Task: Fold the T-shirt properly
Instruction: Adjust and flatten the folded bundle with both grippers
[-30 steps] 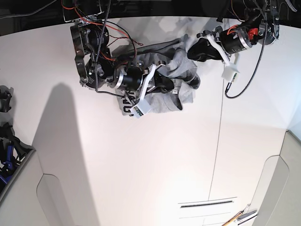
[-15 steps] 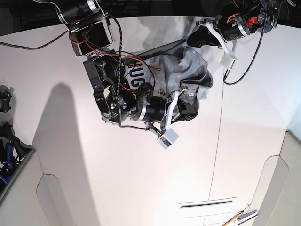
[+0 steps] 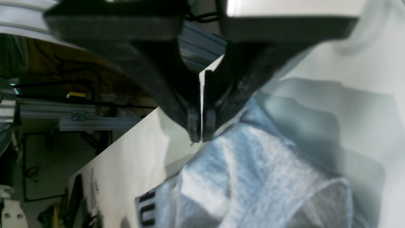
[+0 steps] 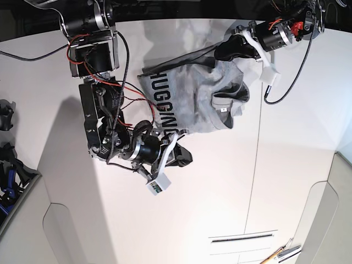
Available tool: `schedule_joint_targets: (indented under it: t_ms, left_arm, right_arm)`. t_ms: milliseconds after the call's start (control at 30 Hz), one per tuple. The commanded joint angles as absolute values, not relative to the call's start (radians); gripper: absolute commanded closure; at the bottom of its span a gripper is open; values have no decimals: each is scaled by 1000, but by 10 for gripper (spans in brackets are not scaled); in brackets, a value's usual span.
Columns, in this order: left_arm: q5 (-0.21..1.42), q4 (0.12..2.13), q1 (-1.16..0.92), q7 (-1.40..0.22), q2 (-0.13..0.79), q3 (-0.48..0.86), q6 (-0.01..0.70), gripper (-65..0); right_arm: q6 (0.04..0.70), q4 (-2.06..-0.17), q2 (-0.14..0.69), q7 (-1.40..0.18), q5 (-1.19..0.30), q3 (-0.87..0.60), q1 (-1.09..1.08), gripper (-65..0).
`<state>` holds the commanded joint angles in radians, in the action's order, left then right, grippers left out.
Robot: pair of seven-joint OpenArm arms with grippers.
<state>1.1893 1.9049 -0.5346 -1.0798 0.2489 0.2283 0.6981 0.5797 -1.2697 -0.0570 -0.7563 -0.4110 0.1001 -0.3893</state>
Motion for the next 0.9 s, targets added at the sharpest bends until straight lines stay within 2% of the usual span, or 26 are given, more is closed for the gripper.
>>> schedule_joint_targets:
  t_ms: [167, 267, 433, 567, 700, 900]
  left_arm:
    - [1179, 1904, -535, -1050, 248, 228, 698, 0]
    - [1087, 1902, -535, -1010, 232, 228, 698, 0]
    - [1063, 1890, -532, -1009, 216, 228, 698, 0]
    - [938, 1821, -503, -972, 216, 228, 698, 0]
    - [892, 1698, -397, -961, 216, 228, 698, 0]
    - [873, 1534, -235, -934, 216, 228, 698, 0]
  right_arm:
    - [580, -1093, -52, -665, -411, 100, -390, 0]
    - [581, -1026, -52, -651, -411, 100, -390, 0]
    - [581, -1021, -52, -652, -411, 100, -387, 0]
    - [581, -1021, -51, -720, -413, 100, -386, 0]
    - [585, -1024, -16, -748, -516, 100, -384, 0]
    - [592, -1077, 35, -809, -585, 100, -322, 0]
